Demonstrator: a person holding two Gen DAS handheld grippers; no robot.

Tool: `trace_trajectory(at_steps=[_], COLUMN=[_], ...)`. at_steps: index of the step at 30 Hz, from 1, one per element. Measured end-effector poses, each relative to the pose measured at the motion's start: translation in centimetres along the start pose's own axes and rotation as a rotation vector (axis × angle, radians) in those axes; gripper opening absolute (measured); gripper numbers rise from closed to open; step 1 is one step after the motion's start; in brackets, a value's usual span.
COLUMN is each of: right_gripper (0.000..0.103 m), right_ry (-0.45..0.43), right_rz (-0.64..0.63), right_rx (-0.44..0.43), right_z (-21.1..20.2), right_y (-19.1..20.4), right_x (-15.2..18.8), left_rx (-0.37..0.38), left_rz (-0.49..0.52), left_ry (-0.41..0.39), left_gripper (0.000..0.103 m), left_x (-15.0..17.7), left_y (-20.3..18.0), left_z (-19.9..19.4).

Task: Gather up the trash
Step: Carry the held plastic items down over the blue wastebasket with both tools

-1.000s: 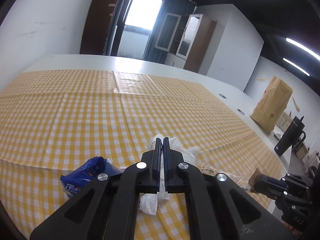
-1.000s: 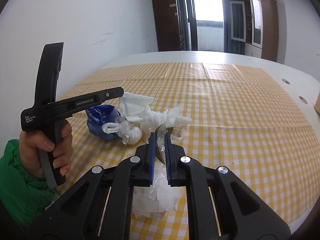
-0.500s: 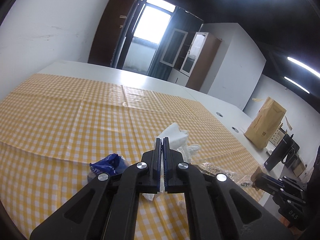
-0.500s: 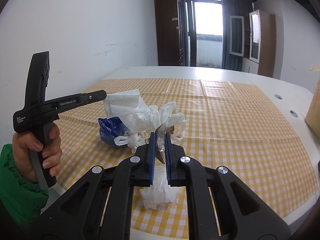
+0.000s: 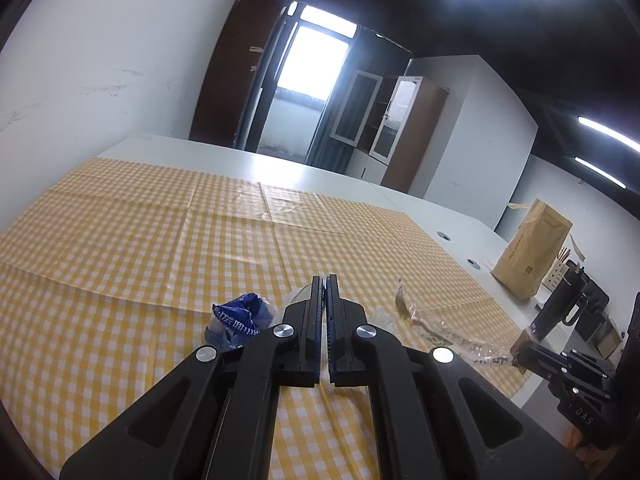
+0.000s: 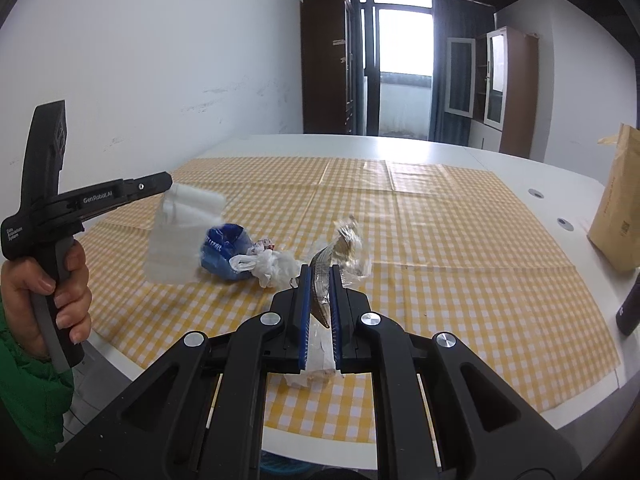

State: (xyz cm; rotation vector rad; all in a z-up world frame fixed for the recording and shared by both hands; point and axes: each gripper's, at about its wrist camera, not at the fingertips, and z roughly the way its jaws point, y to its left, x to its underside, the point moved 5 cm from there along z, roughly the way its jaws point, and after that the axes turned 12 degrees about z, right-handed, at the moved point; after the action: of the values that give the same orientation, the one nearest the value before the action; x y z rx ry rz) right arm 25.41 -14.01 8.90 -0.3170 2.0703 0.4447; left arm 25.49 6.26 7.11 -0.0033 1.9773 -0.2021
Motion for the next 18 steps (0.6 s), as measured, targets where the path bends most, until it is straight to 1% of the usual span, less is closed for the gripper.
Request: trace_trajectory(at_steps=[4,7,14,18], right_gripper=[0.008,0.008,0.008,0.008], right_ry=[-0.026,-0.040,-0.057,-0.050], right_rz=[-0.005,-0.010,-0.008,0.001], right_rx=[-0.008,-0.026,-0.079,-0.115], right_z=[-1.8,-3.0,-5.8,-7.0], right_y=[0.5,1.2,2.1,2.6], right_x=[-0.2,0.4,2.7,4.2], left_rx=[0.003,0.005,0.021,0.029], left_rz=[0.003,-0.001,0.006,0.013], left_ry=[-0.018,-0.027,-0.034,-0.041], left_gripper=[0.001,0.001,0.001,0.001], left_x=[0.0,0.4,1.9,2.9], left_y=[-0.6,-0.8,-2.4,-3.3], left_z=[-1.7,-3.0,-6.2,-8.4])
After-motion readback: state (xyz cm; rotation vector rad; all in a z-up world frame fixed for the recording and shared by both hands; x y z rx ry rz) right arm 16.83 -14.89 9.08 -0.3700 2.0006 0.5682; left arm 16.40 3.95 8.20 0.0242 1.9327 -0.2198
